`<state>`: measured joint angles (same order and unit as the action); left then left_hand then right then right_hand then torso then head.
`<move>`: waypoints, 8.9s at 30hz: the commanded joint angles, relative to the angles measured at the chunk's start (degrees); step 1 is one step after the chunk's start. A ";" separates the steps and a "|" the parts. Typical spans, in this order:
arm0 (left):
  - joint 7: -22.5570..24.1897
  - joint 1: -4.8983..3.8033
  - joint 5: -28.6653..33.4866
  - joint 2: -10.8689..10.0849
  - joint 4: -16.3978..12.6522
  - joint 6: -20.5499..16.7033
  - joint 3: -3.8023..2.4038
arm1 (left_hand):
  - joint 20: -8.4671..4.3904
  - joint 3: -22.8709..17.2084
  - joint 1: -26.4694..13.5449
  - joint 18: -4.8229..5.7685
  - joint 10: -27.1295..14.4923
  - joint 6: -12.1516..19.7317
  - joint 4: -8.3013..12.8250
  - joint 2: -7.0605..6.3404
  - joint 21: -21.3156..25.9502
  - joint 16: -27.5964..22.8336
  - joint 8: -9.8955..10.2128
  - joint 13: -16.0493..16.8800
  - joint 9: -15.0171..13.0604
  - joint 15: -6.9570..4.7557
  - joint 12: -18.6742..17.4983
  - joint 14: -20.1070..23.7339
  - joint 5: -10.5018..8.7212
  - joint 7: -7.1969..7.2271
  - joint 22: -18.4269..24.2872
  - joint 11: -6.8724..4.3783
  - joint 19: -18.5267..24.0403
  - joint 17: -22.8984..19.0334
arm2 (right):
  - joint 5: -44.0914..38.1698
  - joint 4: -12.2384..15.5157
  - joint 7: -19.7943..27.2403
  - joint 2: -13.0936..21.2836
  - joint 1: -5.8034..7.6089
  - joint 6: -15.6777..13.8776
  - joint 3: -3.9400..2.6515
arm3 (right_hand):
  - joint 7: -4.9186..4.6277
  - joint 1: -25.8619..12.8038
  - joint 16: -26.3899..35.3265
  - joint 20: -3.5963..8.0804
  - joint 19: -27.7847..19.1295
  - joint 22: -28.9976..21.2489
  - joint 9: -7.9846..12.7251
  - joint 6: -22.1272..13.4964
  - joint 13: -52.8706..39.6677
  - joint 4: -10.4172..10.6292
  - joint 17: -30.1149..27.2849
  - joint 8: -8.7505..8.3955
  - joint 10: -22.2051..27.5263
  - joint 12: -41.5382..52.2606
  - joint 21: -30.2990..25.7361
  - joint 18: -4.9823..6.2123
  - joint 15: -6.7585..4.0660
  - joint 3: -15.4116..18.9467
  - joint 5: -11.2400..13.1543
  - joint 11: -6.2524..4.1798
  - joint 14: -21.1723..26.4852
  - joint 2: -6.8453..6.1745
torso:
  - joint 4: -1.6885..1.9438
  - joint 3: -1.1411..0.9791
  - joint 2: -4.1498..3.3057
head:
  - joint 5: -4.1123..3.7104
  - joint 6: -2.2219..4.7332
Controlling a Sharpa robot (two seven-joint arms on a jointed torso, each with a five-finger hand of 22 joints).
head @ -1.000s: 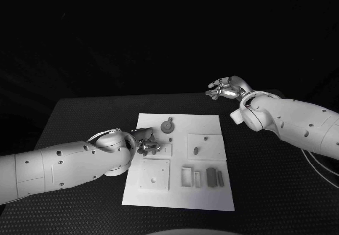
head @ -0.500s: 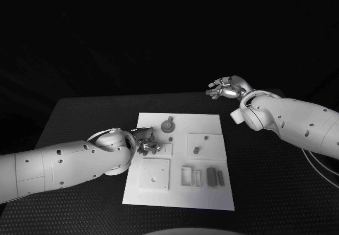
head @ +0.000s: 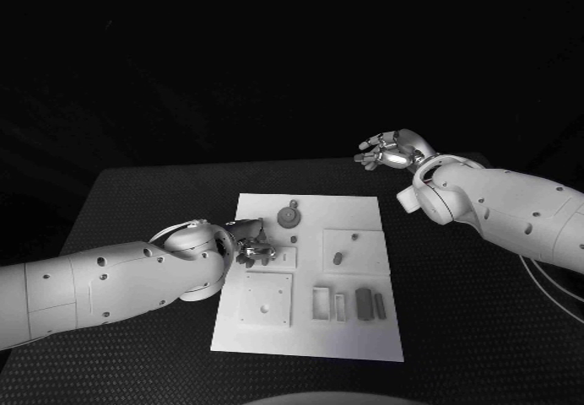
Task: Assemble the parts on the task board
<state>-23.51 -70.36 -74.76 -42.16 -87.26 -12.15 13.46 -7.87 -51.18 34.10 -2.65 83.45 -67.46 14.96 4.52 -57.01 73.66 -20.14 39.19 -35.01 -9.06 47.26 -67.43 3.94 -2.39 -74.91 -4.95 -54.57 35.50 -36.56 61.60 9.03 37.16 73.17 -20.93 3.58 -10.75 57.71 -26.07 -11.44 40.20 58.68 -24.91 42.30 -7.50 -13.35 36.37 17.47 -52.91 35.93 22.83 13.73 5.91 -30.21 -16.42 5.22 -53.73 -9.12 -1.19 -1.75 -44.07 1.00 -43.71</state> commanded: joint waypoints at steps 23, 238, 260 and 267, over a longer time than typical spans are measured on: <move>-1.70 0.32 -0.12 1.39 1.42 6.63 0.29 | -6.48 0.06 2.68 0.15 -1.62 -3.03 0.85 1.49 -0.61 0.95 0.14 -0.04 -0.19 -0.31 1.14 -0.22 1.82 2.43 -1.09 -1.43 -0.50 -0.13 | 0.02 0.12 0.49 -0.04 0.01 0.72 -0.03 | -1.05 -0.69 0.36 -0.09 0.09 0.20 0.12 0.92 0.22 0.00 0.13 0.24 6.76 0.44 -0.43 -0.62 0.28 0.43 -0.34 4.40 0.10 0.00 | -0.06 -0.13 0.04 | 0.07 -0.10; -3.13 -2.05 4.31 3.44 3.73 15.68 -1.74 | -6.35 0.65 0.70 -0.29 -2.31 -3.91 -1.39 2.04 -1.57 2.85 -0.73 -1.65 -0.82 -0.34 4.48 0.01 0.28 2.65 -0.88 -1.57 -0.32 -1.82 | 0.02 -0.23 0.56 -0.39 0.01 0.73 -0.03 | -1.07 -0.43 0.79 -0.11 0.36 1.01 0.54 0.90 1.13 -0.22 0.57 0.43 6.82 0.87 -1.32 -0.62 0.30 0.51 -0.25 4.44 0.02 0.10 | 0.02 -0.02 0.00 | -0.06 -0.01; -3.50 -2.06 8.54 3.33 3.89 17.27 -1.73 | -6.30 0.70 1.00 -0.24 -2.29 -3.89 -0.98 2.22 -1.58 2.93 -0.75 -1.81 -0.84 -0.29 4.56 0.07 1.27 2.64 -0.95 -1.56 -0.18 -1.87 | 0.02 -0.22 0.57 -0.41 0.01 0.73 -0.03 | -1.07 -0.41 0.83 -0.10 0.38 1.09 0.58 0.90 1.22 -0.24 0.62 0.45 6.83 0.91 -1.42 -0.62 0.30 0.51 -0.26 4.44 0.01 0.11 | 0.00 -0.02 0.02 | -0.02 -0.24; -3.62 -2.06 8.17 3.58 4.54 16.91 -1.73 | -6.28 0.77 0.96 -0.21 -2.31 -3.85 -1.05 2.33 -1.58 2.92 -0.73 -1.85 -0.84 -0.28 4.56 0.09 1.24 2.63 -0.94 -1.55 -0.17 -1.89 | 0.02 -0.19 0.57 -0.40 0.01 0.72 -0.03 | -1.06 -0.41 0.85 -0.10 0.39 1.12 0.59 0.90 1.25 -0.24 0.63 0.46 6.83 0.92 -1.45 -0.62 0.30 0.52 -0.26 4.44 0.01 0.12 | 0.04 -0.02 0.01 | -0.06 -0.19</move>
<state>-26.51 -72.73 -66.71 -38.75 -83.01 3.21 11.47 -7.87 -50.38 33.12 -2.65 83.31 -68.07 13.71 5.50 -58.56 76.32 -20.98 37.39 -35.83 -8.97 51.64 -67.53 5.04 -2.67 -74.93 -4.81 -54.56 33.69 -36.47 61.33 9.05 36.79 73.17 -20.82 3.58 -10.76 57.71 -25.40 -11.44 40.20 59.70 -24.39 42.30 -6.34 -13.51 36.94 17.74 -52.91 36.59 21.73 13.73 5.91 -30.05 -16.42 5.22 -53.73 -9.12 -1.17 -1.78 -44.06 0.97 -43.97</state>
